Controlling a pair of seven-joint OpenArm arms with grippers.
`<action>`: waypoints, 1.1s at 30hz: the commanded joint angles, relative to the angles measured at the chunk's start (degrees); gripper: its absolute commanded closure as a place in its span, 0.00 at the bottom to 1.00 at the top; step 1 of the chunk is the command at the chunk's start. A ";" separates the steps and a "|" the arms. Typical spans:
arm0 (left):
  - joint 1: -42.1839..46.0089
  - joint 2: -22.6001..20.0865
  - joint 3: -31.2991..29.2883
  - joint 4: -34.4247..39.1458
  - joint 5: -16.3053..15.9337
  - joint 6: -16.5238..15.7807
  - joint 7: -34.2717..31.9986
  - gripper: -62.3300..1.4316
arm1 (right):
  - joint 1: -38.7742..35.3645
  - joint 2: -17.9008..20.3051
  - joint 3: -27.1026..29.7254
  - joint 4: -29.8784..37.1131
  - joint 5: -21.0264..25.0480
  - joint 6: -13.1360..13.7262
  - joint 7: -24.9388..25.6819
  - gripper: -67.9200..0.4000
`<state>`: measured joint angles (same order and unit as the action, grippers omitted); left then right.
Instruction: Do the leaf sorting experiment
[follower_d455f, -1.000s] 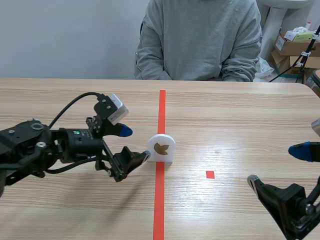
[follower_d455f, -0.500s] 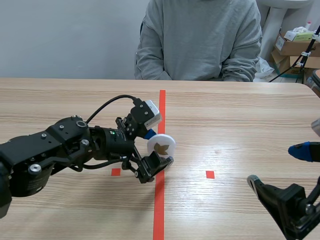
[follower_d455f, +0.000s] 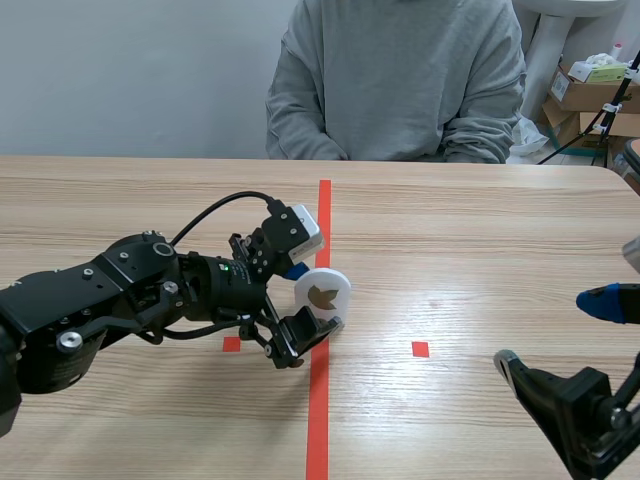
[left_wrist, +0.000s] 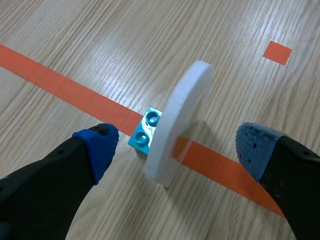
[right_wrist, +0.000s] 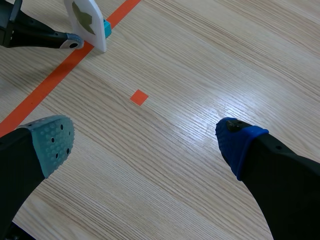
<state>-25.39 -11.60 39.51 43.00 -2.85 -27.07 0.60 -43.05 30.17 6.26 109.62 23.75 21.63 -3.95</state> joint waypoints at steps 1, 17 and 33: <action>-0.33 0.17 -0.20 1.55 -0.72 -0.04 -0.81 0.28 | 0.17 0.42 0.52 0.94 0.39 -0.22 0.83 0.15; -0.33 0.15 -0.20 1.55 -0.74 -0.09 -2.43 0.90 | 0.17 0.42 0.52 0.94 0.39 -0.22 0.83 0.15; 8.81 -5.77 -8.31 17.09 -14.23 -6.21 2.38 0.91 | 0.17 0.42 0.52 0.94 0.39 -0.22 0.59 0.15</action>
<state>-17.54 -16.78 33.01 58.81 -15.90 -33.15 3.36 -43.05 30.17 6.26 109.62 23.75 21.63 -3.99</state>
